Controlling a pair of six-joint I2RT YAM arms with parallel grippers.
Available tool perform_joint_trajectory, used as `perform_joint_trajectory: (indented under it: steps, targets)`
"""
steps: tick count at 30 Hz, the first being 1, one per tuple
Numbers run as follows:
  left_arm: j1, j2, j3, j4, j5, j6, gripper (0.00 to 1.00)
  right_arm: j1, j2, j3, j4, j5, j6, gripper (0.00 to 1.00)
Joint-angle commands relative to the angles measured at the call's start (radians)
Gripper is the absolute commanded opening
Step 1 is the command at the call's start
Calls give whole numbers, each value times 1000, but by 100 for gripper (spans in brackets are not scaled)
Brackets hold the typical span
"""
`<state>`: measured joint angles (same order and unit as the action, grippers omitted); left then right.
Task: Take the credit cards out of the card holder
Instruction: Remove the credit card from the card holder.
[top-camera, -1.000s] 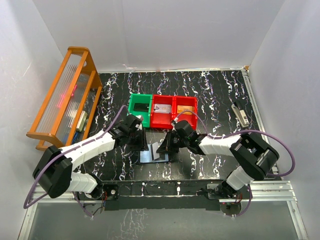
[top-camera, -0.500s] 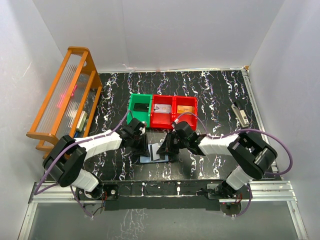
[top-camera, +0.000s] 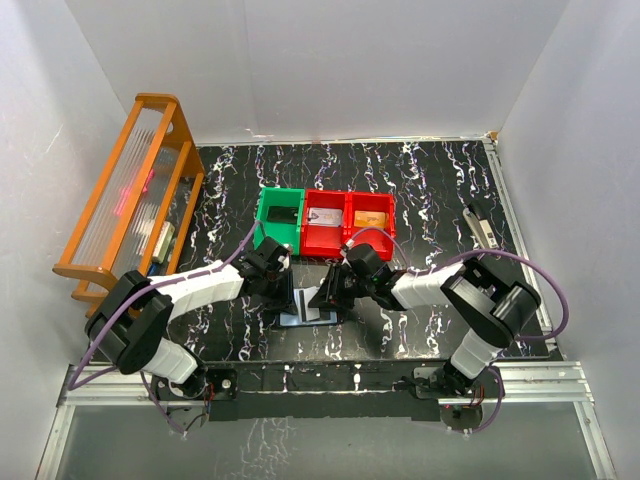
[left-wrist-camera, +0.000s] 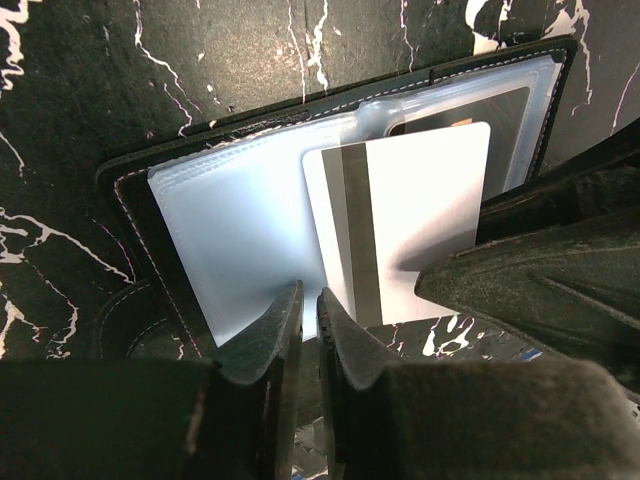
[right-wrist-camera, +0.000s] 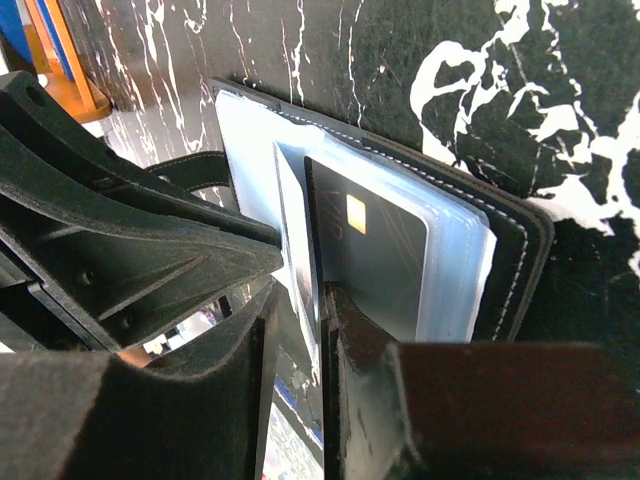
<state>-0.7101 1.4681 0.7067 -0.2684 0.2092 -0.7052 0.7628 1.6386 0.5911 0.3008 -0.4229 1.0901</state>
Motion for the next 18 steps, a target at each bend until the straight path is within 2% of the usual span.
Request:
perform_joint_trajectory:
  steps: [1,4,8,18]
  targets:
    - [-3,-5,-23,-74,-43,26,11,-4,17,21,73,-10,5,17]
    - [-3,-13,-30,-70,-47,20,11,-4,10,17,65,0,2,7]
    - [-3,-31,-35,-70,-57,15,11,-5,-8,15,54,4,-19,0]
    - [-2,-62,-27,-82,-87,10,11,-5,-122,-4,11,49,-78,0]
